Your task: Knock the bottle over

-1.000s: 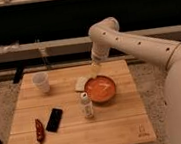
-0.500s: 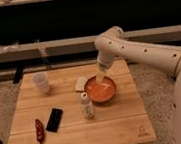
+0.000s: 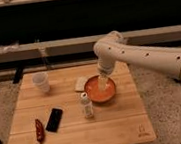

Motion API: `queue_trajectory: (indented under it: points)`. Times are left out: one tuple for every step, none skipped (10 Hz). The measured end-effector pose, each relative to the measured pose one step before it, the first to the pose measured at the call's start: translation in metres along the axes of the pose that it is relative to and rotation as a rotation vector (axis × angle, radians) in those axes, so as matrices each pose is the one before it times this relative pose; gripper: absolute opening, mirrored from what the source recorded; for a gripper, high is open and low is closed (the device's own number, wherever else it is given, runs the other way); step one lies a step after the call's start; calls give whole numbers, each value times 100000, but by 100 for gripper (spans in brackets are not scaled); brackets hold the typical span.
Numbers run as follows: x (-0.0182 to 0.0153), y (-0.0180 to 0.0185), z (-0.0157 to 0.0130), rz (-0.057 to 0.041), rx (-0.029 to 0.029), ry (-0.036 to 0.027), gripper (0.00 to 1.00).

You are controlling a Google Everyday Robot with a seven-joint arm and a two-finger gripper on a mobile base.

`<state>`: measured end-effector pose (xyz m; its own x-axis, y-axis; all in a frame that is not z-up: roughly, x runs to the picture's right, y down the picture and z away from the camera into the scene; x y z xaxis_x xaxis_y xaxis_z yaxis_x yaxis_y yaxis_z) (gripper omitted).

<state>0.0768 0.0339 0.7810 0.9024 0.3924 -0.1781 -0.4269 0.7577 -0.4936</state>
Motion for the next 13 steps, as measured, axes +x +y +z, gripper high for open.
queue_trajectory:
  points:
    - [-192, 1348, -25, -4529, 299, 2236, 80]
    - [-370, 863, 105, -3281, 515, 1333, 80]
    - [-506, 936, 171, -3080, 661, 1532, 80]
    - [-902, 1241, 282, -4019, 1128, 1921, 80]
    - [-1479, 1211, 127, -4041, 1710, 1189, 80]
    - [-863, 684, 64, -1962, 650, 509, 80]
    - [-1083, 809, 48, -2382, 882, 622, 80]
    - [-1257, 826, -30, -2339, 235, 47, 80]
    - [-1040, 740, -277, -2022, -275, 5, 80]
    - [-525, 419, -329, -1048, -290, -59, 80]
    - [-1046, 786, -571, -1016, -1545, -1042, 80]
    - [-691, 388, -335, -470, -920, -980, 80]
    - [-723, 257, -427, -394, -759, -1250, 80]
